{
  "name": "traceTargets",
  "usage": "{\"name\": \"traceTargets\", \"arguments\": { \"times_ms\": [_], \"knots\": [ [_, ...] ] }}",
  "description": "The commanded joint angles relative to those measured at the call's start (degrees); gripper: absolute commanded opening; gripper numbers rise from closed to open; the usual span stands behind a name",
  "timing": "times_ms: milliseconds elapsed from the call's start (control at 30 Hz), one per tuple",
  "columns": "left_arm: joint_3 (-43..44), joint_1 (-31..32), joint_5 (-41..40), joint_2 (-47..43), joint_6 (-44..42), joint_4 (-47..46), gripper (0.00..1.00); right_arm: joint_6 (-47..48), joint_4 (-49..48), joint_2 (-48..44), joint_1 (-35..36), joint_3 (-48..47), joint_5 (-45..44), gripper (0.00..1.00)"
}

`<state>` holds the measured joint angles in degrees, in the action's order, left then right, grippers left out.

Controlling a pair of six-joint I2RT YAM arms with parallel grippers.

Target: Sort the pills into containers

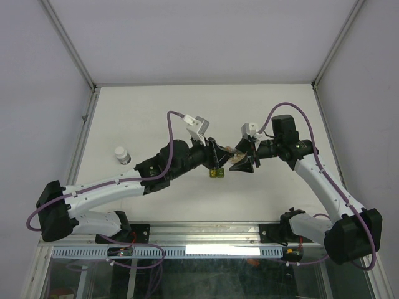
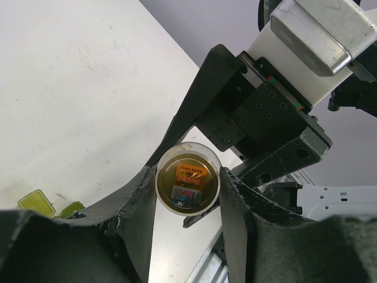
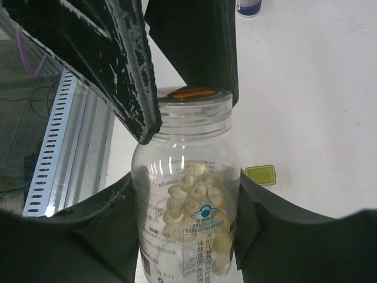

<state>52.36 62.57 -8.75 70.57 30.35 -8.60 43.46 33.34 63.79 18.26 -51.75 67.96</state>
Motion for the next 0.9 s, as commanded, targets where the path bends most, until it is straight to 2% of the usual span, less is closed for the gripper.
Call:
{"name": "traceTargets", "arguments": {
  "times_ms": [0,67,167,200,267,333,400,467,500,533,567,600,733,867],
  "knots": [
    [2.03,0.46,6.56,0.15,-3.69,-2.53,0.23,0.48,-1.70,-0.49,0.28,-2.48,1.01,0.00],
    [0.41,-0.09,11.65,-0.13,-8.29,-5.31,0.18,0.48,-1.70,-0.51,0.28,-2.54,1.03,0.00],
    [-3.44,-2.02,25.66,-0.82,-19.69,-11.12,0.13,0.56,-1.70,-0.67,0.28,-2.44,1.14,0.00],
    [-4.78,-2.77,33.51,-1.02,-24.59,-13.13,0.13,0.56,-1.72,-0.77,0.32,-2.47,1.22,0.00],
    [-6.68,-4.45,43.70,-1.44,-34.12,-15.01,0.14,0.50,-1.71,-0.92,0.26,-2.47,1.34,0.00],
    [-6.75,-6.92,50.46,-1.42,-40.67,-14.35,0.17,0.49,-1.70,-1.03,0.27,-2.42,1.43,0.00],
    [-5.29,-10.52,54.30,-0.74,-42.47,-13.87,0.21,0.58,-1.70,-1.11,0.26,-2.39,1.47,0.00],
    [-2.93,-13.44,54.39,0.23,-41.25,-14.31,0.34,0.72,-1.70,-1.17,0.22,-2.34,1.46,0.00],
    [-2.40,-14.21,53.15,0.49,-40.12,-15.17,0.50,0.77,-1.63,-1.21,0.22,-2.40,1.47,0.00],
    [-2.42,-14.49,50.14,0.37,-37.23,-17.09,0.74,0.87,-1.54,-1.21,0.25,-2.47,1.48,0.00],
    [-2.96,-14.54,46.13,-0.02,-35.47,-19.63,0.91,0.96,-1.46,-1.21,0.24,-2.47,1.47,0.00],
    [-3.91,-14.51,42.90,-0.70,-32.05,-22.40,0.99,1.00,-1.33,-1.21,0.23,-2.46,1.47,0.00],
    [-7.42,-14.50,33.27,-4.29,-23.09,-28.79,0.99,1.66,-0.74,-1.12,0.27,-2.62,1.55,0.00],
    [-10.04,-14.57,31.84,-8.52,-16.20,-28.19,0.99,1.74,-0.65,-1.12,0.30,-2.58,1.64,0.00]
  ]
}}
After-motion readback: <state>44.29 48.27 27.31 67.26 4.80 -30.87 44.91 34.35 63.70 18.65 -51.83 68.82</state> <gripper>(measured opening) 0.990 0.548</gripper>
